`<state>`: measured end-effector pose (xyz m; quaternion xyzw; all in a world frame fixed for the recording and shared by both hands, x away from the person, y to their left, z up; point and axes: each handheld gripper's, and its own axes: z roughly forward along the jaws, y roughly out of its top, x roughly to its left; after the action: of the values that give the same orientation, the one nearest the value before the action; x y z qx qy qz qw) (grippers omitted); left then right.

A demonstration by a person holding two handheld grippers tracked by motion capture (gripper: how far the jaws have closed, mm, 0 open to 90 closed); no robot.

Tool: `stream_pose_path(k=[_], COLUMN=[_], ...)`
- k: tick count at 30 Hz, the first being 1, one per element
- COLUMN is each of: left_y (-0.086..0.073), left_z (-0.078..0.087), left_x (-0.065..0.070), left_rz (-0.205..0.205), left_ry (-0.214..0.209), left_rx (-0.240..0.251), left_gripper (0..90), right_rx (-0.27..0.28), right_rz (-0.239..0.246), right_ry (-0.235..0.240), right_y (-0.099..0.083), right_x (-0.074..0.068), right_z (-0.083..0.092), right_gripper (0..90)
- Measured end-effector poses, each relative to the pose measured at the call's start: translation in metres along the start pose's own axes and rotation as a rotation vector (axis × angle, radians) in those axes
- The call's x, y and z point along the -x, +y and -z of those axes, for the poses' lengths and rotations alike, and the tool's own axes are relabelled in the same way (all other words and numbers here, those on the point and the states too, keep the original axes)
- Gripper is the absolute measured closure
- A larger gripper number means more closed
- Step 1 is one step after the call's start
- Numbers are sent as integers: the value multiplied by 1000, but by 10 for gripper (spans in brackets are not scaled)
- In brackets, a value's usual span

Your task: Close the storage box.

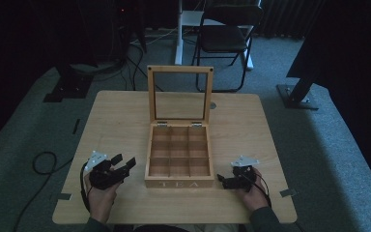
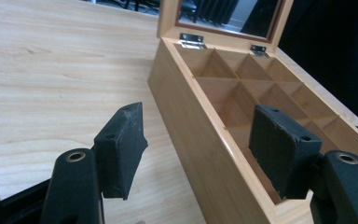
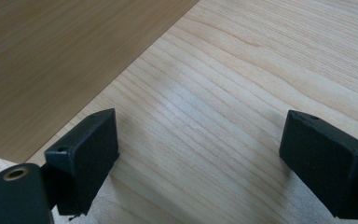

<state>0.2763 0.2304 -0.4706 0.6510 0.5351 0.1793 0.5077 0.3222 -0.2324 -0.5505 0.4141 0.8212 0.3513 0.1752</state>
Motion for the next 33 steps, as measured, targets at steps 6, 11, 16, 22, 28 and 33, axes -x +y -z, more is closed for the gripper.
stream_pose_path(k=[6, 11, 16, 22, 28, 33], left_y=[9, 19, 29, 41, 51, 59], left_z=[0, 0, 0, 1, -1, -5], left_x=[-4, -4, -2, 0, 2, 4], left_rz=[-2, -14, -36, -56, -75, -87], left_ry=[11, 13, 18, 20, 28, 32], left_rx=[6, 12, 18, 29, 22, 19], left_gripper=[364, 366, 368, 369, 370, 371], right_rx=[0, 0, 0, 0, 0, 0], right_rz=[-2, -5, -4, -4, -5, -4], right_ry=[-2, -4, -4, -4, -4, -4], right_y=[0, 0, 0, 0, 0, 0], right_x=[0, -1, -1, -1, -1, -1], right_z=[0, 0, 0, 0, 0, 0], right_gripper=[112, 112, 112, 112, 112, 112])
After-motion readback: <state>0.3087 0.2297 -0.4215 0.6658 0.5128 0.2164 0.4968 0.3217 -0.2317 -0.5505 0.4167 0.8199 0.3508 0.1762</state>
